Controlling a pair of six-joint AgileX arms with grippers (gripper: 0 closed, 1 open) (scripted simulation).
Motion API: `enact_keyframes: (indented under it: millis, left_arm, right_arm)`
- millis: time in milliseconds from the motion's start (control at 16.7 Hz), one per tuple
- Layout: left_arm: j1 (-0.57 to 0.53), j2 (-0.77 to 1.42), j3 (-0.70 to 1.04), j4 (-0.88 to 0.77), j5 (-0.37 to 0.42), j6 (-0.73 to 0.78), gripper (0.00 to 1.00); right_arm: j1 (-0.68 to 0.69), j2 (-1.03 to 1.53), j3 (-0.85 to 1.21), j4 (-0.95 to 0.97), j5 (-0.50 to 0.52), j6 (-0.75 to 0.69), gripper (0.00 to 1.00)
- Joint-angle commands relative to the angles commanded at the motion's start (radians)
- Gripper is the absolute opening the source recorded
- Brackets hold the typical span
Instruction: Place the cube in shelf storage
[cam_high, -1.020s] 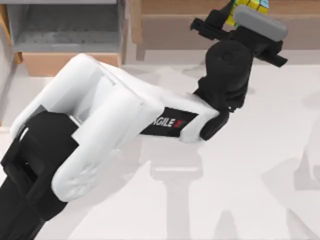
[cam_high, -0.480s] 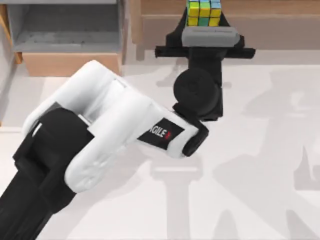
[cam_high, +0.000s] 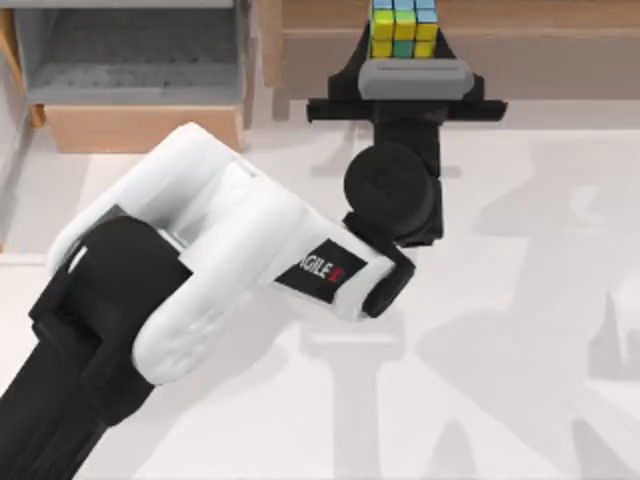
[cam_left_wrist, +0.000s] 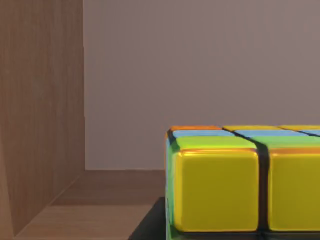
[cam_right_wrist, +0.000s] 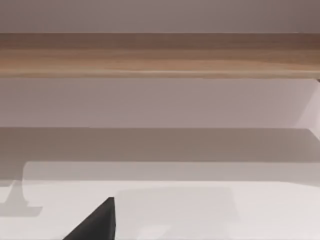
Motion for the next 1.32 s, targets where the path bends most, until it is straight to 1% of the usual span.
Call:
enact_keyframes:
  millis: [240, 660, 840, 1080, 1200, 1320]
  left_arm:
    - [-0.013, 0.026, 0.047, -0.020, 0.021, 0.020, 0.00]
    - [-0.032, 0.020, 0.257, -0.077, 0.120, 0.037, 0.00]
    - [-0.017, 0.047, 0.316, -0.151, 0.152, 0.042, 0.00]
    - [0.081, 0.136, 0.458, -0.325, 0.125, -0.025, 0.00]
    - [0.119, 0.171, 0.503, -0.372, 0.110, -0.064, 0.00]
    - [0.125, 0.177, 0.510, -0.379, 0.107, -0.071, 0.00]
  right_arm:
    - [0.000, 0.000, 0.000, 0.000, 0.000, 0.000, 1.00]
    - [0.000, 0.000, 0.000, 0.000, 0.000, 0.000, 1.00]
    - [0.000, 0.000, 0.000, 0.000, 0.000, 0.000, 1.00]
    - [0.000, 0.000, 0.000, 0.000, 0.000, 0.000, 1.00]
    - [0.000, 0.000, 0.000, 0.000, 0.000, 0.000, 1.00]
    - [0.000, 0.000, 0.000, 0.000, 0.000, 0.000, 1.00]
